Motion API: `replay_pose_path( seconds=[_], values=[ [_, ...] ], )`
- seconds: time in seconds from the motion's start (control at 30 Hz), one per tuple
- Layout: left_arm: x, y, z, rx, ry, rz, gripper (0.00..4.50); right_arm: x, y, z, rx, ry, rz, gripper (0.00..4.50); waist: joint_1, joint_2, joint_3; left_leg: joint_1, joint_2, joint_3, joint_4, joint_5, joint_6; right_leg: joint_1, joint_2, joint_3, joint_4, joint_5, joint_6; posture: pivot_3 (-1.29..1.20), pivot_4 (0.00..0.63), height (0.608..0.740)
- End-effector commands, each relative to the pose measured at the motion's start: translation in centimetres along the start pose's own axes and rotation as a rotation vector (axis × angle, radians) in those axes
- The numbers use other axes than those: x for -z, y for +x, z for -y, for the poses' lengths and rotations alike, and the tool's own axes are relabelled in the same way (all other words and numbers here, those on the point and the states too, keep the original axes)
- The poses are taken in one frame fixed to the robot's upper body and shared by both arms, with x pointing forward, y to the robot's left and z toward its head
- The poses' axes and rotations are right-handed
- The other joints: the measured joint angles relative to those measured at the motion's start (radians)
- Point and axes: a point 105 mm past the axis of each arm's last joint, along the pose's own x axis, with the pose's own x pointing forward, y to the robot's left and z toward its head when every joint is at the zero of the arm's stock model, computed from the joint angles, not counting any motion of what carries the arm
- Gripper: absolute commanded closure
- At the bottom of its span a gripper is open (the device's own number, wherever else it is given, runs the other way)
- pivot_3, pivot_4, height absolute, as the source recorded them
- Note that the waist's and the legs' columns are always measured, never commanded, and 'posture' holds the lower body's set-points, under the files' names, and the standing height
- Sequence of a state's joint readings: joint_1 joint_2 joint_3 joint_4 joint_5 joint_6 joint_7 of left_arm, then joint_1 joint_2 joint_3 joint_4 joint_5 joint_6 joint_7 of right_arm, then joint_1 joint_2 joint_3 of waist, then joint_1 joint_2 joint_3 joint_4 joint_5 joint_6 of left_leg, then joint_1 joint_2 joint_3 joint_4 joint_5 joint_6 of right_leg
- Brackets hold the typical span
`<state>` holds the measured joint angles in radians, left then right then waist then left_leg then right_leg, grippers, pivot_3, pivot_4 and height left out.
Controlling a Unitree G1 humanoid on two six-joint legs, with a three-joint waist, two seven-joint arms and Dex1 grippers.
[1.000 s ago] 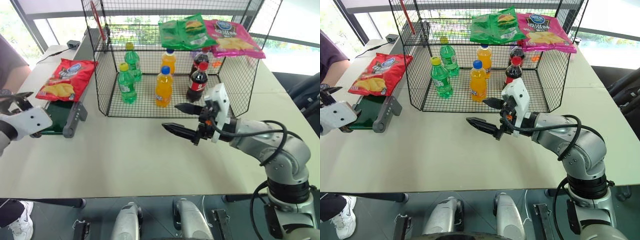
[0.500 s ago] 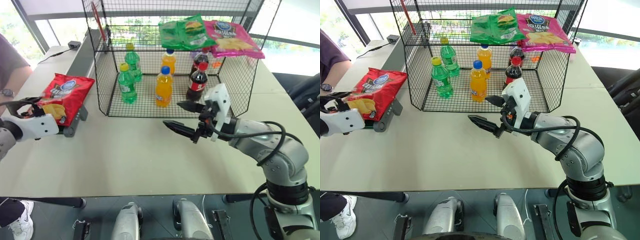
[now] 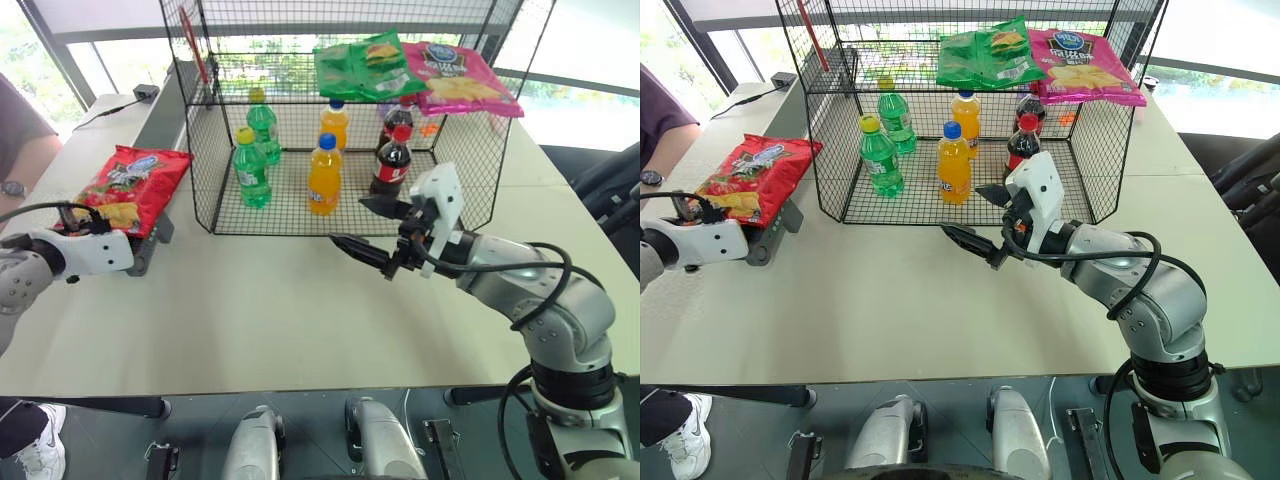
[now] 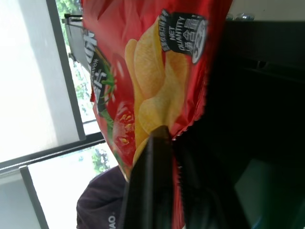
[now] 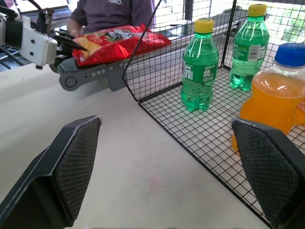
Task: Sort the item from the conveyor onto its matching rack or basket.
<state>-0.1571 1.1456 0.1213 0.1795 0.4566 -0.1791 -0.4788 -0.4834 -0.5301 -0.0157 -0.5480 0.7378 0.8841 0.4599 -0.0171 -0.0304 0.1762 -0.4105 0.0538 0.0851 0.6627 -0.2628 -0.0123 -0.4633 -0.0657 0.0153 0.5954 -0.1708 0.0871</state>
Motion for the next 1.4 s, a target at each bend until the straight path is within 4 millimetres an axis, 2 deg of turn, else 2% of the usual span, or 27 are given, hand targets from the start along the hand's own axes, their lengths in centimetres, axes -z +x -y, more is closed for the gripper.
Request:
replay_pose_path(
  seconds=[0.03,0.13,0.27,0.47,0.53,0.6,0.77,0.83,1.03,1.17,1.27,1.4],
  values=[
    [0.1,-0.2,-1.0,-0.066,0.010,-0.019,4.45,-1.5,-0.1,0.0,-0.001,-0.049,0.058,0.00,0.000,0.000,0.000,0.000,0.000,0.000,0.000,0.000,0.000,0.000,0.000,0.000,0.000,0.000,0.000,0.00,0.150,0.740],
    [-0.1,-0.9,-3.6,-0.246,0.043,-0.019,4.45,-1.4,-0.2,0.6,0.007,-0.059,0.061,0.00,0.000,0.000,0.000,0.000,0.000,0.000,0.000,0.000,0.000,0.000,0.000,0.000,0.000,0.000,0.000,0.00,0.150,0.740],
    [-1.3,-4.1,-8.1,-0.547,0.154,0.011,4.45,-1.9,-0.9,1.8,0.014,-0.081,0.061,0.00,0.001,-0.001,0.000,0.000,0.000,0.000,0.000,0.000,0.000,0.000,0.000,0.000,0.000,0.000,0.000,0.00,0.150,0.740],
    [-4.1,-11.6,-11.4,-0.891,0.368,0.032,4.45,-3.7,-2.5,4.8,0.041,-0.146,0.051,0.00,-0.003,-0.001,0.000,0.000,0.000,0.003,0.000,0.000,0.000,-0.001,-0.002,0.000,0.000,0.000,0.000,0.00,0.150,0.740],
    [-4.9,-13.3,-12.3,-0.967,0.383,0.030,4.45,-4.0,-2.6,5.5,0.052,-0.166,0.047,0.00,-0.002,-0.001,0.000,0.001,0.000,0.003,0.000,0.000,0.000,-0.001,-0.001,0.000,0.000,0.000,0.000,0.00,0.150,0.740],
    [-6.0,-13.9,-13.0,-1.008,0.367,0.063,4.45,-4.0,-2.6,6.0,0.054,-0.184,0.041,0.00,0.004,-0.001,0.000,0.002,0.001,0.002,0.000,0.000,0.000,0.000,-0.001,0.000,0.000,0.001,-0.001,0.00,0.150,0.740],
    [-9.0,-13.1,-14.0,-1.032,0.334,0.178,4.45,-4.6,-2.5,6.7,0.062,-0.219,0.044,0.00,0.003,0.000,0.000,0.003,0.001,0.003,0.000,0.000,0.000,0.001,-0.001,0.000,0.000,0.001,-0.001,0.00,0.150,0.740],
    [-10.7,-11.9,-14.7,-1.048,0.294,0.249,4.45,-5.0,-2.8,6.9,0.081,-0.233,0.048,0.00,0.005,0.000,0.000,0.002,0.001,0.003,0.000,0.000,0.000,0.001,0.000,0.000,0.000,0.001,-0.001,0.00,0.150,0.740],
    [-13.5,-8.7,-16.7,-1.098,0.253,0.365,4.45,-5.2,-3.6,6.7,0.128,-0.246,0.050,0.00,0.005,-0.001,0.000,0.002,0.000,0.003,0.001,0.000,0.000,0.002,0.001,0.000,0.000,0.001,0.000,0.00,0.150,0.740],
    [-14.5,-6.8,-18.7,-1.153,0.223,0.410,4.45,-5.5,-4.3,5.9,0.135,-0.216,0.066,0.00,0.006,-0.001,0.000,0.002,0.000,0.002,0.002,0.000,0.000,0.002,0.002,0.000,0.001,0.003,0.003,0.00,0.150,0.740],
    [-15.3,-5.9,-19.4,-1.169,0.216,0.447,4.45,-5.3,-3.8,4.3,0.083,-0.184,0.077,0.00,-0.001,-0.001,0.000,0.002,0.000,0.002,0.002,0.000,0.000,0.002,0.002,0.001,0.001,0.003,0.003,0.00,0.150,0.740],
    [-16.2,-5.5,-20.0,-1.186,0.228,0.476,4.45,-5.0,-2.9,3.1,0.060,-0.149,0.099,0.00,0.001,-0.001,0.000,0.002,0.001,0.001,0.002,0.000,0.000,0.002,0.002,0.001,0.002,0.003,0.004,0.00,0.150,0.740]
  ],
)
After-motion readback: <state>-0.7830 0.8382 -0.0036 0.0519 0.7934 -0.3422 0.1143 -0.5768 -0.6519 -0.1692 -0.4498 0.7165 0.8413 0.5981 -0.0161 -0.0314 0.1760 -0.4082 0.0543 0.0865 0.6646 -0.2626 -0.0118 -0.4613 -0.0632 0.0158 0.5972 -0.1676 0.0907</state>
